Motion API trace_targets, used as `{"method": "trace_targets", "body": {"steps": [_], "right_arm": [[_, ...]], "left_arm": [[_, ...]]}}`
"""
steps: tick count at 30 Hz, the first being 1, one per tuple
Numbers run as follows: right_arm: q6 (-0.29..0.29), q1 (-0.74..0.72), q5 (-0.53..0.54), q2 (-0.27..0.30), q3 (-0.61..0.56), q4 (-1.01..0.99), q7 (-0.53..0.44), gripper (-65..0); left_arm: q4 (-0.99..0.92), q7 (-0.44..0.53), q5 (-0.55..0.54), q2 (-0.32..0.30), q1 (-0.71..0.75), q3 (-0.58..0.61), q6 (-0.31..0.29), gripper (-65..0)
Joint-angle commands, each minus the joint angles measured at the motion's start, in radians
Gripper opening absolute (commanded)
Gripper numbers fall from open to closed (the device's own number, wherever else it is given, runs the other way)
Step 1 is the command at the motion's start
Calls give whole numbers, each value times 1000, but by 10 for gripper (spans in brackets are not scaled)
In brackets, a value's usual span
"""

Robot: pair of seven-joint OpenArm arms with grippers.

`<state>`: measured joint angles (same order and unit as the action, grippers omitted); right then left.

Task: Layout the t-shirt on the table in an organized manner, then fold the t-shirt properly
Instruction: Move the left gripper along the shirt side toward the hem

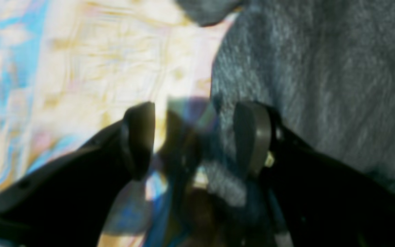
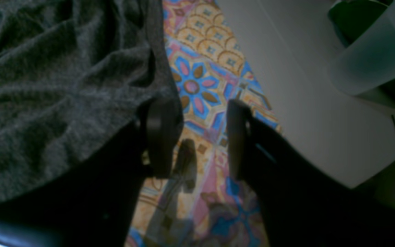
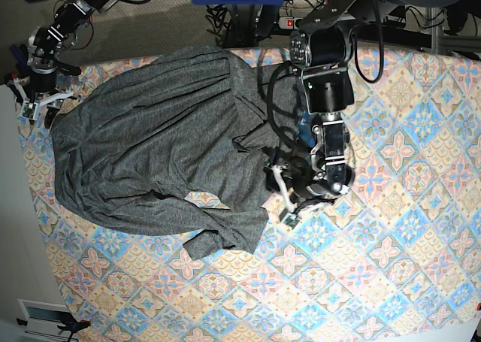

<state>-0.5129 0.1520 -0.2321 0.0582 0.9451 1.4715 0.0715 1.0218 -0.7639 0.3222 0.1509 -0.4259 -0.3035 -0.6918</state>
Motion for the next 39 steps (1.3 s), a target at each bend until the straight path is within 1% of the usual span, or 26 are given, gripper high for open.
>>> {"method": "trace_targets", "body": {"steps": [1,3,4,7,10,11,15,17,22,24,28,32,33,36,39], "right_arm": [[4,-5,13,18,2,16,-28,-415],[4,-5,13,18,2,16,-28,-415],[4,-5,13,18,2,16,-28,-415],[4,-5,13,18,4,16,-28,-415],[4,-5,13,18,4,16,-28,-415],[4,-5,13,18,4,16,-28,-415],[4,-9,13,18,4,16,-28,-415],[4,-10,13,18,2,16,-28,-415],[4,-12,13,18,2,16,-28,-415],[4,-12,13,18,1,16,-28,-415],[4,-12,13,18,1,14,-28,-415],[4,-12,13,18,1,14,-28,-415],[4,-12,13,18,1,14,-28,-415],[4,-12,13,18,1,14,-28,-415],[4,-9,13,18,1,14,-28,-415]], "left_arm": [[-14,-7,-2,6,-27,5,-6,-291],[-30,-1,-2,6,-27,5,-6,-313],[-30,-1,-2,6,-21,5,-6,-342],[-28,-3,2,6,-1,0,-6,-468],[-25,-3,4,3,19,-1,-6,-610],[-25,-3,4,-15,28,-1,-6,-634],[-25,2,-5,-83,63,-3,-6,-607],[-22,2,-5,-107,74,-10,-6,-613],[33,2,1,-149,92,-171,-6,-617],[33,4,-2,-175,92,-201,-6,-617],[36,4,-2,-202,92,-201,-6,-616],[36,4,1,-202,91,-198,-6,-610],[36,4,2,-201,91,-196,-6,-595],[36,-1,2,-201,91,-184,-6,-513],[36,-1,1,-201,91,-184,-6,-397]]}}
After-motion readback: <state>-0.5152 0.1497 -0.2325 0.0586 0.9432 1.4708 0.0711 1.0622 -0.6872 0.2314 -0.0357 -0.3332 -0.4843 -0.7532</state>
